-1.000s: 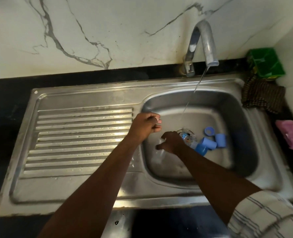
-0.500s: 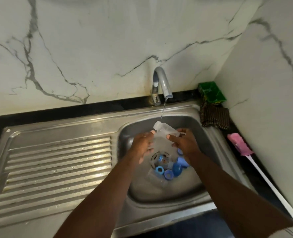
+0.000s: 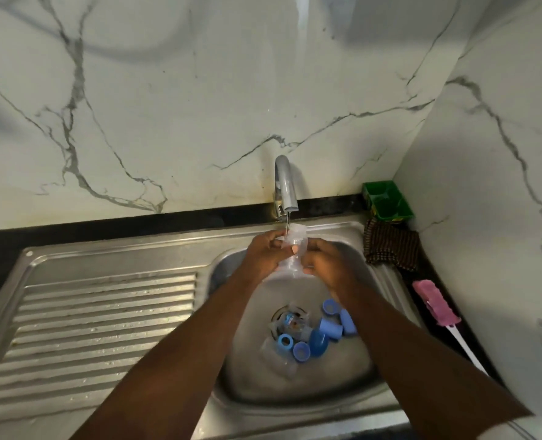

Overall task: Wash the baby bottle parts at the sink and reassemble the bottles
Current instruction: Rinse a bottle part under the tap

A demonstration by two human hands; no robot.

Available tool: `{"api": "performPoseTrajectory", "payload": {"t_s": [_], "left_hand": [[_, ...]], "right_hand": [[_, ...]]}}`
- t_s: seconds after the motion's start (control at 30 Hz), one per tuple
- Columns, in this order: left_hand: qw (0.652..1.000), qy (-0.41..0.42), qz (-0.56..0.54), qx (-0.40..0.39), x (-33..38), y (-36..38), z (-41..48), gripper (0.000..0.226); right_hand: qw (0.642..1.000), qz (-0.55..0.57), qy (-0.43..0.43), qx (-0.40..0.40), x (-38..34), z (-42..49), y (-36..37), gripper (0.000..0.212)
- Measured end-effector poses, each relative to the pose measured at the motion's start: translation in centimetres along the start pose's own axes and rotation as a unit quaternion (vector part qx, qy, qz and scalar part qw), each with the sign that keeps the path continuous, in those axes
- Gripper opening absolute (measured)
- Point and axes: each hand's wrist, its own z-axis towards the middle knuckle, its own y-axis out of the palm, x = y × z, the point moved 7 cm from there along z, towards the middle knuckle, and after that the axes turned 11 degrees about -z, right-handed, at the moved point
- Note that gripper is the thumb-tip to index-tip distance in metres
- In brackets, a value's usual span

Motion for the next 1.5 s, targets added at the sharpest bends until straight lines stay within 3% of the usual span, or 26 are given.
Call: {"api": "performPoseTrajectory", "payload": {"t_s": [0.1,0.3,0.43,0.5,0.7,0.83,0.93,1.03,1.13,1.23,1.33,1.4,1.5], "left_hand": [[1.000,0.016,-0.004,0.001,0.8,-0.3,0.3,0.027],[0.998,0.020,0.031,0.045,1.6,-1.7,0.2,0.016],[0.999,-0.031,-0.023,0.038,0.8,-1.8,-0.7,0.023],[0.997,-0.048,-0.047,0.044,0.3,-1.6,-1.0,0.016],[0.990,-0.060,-0.124,0.025,-0.4,-1.5,-1.6,0.026],[0.988,-0.028,-0.134,0.073,-1.1,-1.8,-1.9,0.029],[0.993,0.013,-0.029,0.112,-1.3,-1.6,-1.6,0.027],[0.994,0.035,0.024,0.097,-1.3,-1.0,-1.4,0.034],[0.997,-0.013,-0.028,0.075,-1.3,-1.6,-2.3,0.024],[0.982,-0.126,-0.140,0.027,-2.0,-1.3,-3.2,0.015],[0.971,-0.132,-0.199,0.014,-2.4,-1.2,-2.8,0.014],[0.981,-0.114,-0.155,0.042,-2.6,-1.7,-2.3,0.019],[0.994,-0.082,0.015,0.073,-2.8,-2.5,-1.6,0.026]], "right_hand": [[0.997,0.070,0.005,-0.014,-1.3,0.3,0.6,0.025],[0.998,0.055,-0.008,-0.023,-2.2,2.2,2.0,0.032],[0.989,0.134,0.007,-0.063,-2.3,2.2,3.3,0.025],[0.980,0.178,0.006,-0.084,-2.3,1.9,3.7,0.023],[0.965,0.257,0.006,-0.054,-0.7,1.7,3.6,0.036],[0.976,0.214,0.030,-0.036,0.3,1.5,3.5,0.036],[0.994,0.099,0.050,-0.024,0.7,1.6,3.6,0.037],[0.997,0.035,0.064,-0.012,1.0,1.8,3.2,0.038],[0.996,0.063,0.057,-0.012,1.1,1.7,2.5,0.034],[0.987,0.152,0.029,-0.034,0.8,1.4,2.5,0.029],[0.989,0.144,0.008,-0.028,0.1,1.2,2.6,0.023],[0.995,0.093,0.006,-0.022,0.3,1.4,2.4,0.025],[0.999,0.010,0.033,-0.017,0.9,1.7,2.0,0.027]]}}
